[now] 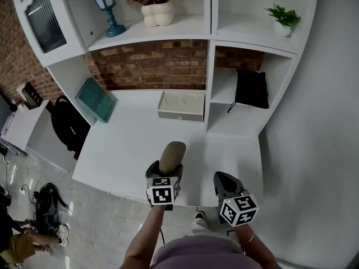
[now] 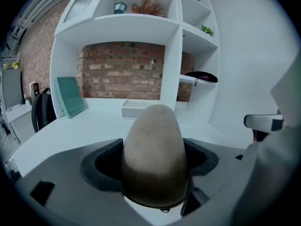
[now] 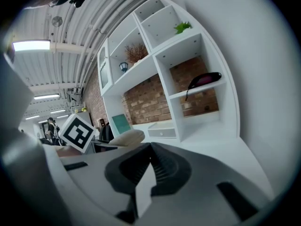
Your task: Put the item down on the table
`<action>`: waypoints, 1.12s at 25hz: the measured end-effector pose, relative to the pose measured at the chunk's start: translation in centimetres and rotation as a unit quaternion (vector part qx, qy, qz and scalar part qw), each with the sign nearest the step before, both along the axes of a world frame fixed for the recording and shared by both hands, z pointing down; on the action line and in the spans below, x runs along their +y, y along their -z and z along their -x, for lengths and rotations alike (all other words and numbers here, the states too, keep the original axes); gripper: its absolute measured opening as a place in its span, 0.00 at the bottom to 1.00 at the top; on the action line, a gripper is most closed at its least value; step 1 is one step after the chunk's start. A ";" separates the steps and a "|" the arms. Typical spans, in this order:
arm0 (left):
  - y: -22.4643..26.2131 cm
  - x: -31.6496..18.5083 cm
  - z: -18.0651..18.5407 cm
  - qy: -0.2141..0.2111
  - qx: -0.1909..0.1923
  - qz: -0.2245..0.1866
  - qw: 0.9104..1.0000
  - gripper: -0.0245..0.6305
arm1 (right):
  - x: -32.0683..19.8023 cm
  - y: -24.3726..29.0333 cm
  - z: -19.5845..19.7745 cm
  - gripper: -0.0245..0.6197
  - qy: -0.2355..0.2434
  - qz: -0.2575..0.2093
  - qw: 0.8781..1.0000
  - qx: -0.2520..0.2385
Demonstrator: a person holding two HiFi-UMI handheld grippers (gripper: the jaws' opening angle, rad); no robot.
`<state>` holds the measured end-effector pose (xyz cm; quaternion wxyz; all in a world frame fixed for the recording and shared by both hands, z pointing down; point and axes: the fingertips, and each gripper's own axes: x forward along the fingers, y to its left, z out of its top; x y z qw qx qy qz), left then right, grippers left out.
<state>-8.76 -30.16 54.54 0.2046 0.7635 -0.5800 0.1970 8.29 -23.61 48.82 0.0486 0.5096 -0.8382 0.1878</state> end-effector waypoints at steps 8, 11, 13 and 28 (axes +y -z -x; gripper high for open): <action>-2.8 -3.6 -1.4 -0.021 -0.051 0.009 0.998 0.62 | -0.8 -0.4 -0.5 0.04 -0.002 0.005 1.000 0.001; -3.5 -4.8 -2.0 -0.029 -0.061 0.014 0.998 0.62 | -1.2 -0.4 -0.8 0.04 -0.004 0.005 1.000 0.001; -3.9 -5.6 -2.4 -0.033 -0.063 0.017 0.997 0.62 | -1.4 -0.5 -0.9 0.04 -0.005 0.006 1.000 0.002; -6.1 -11.4 -4.5 -0.055 -0.096 0.036 0.993 0.62 | -2.7 -1.4 -2.5 0.04 -0.031 0.020 0.999 0.005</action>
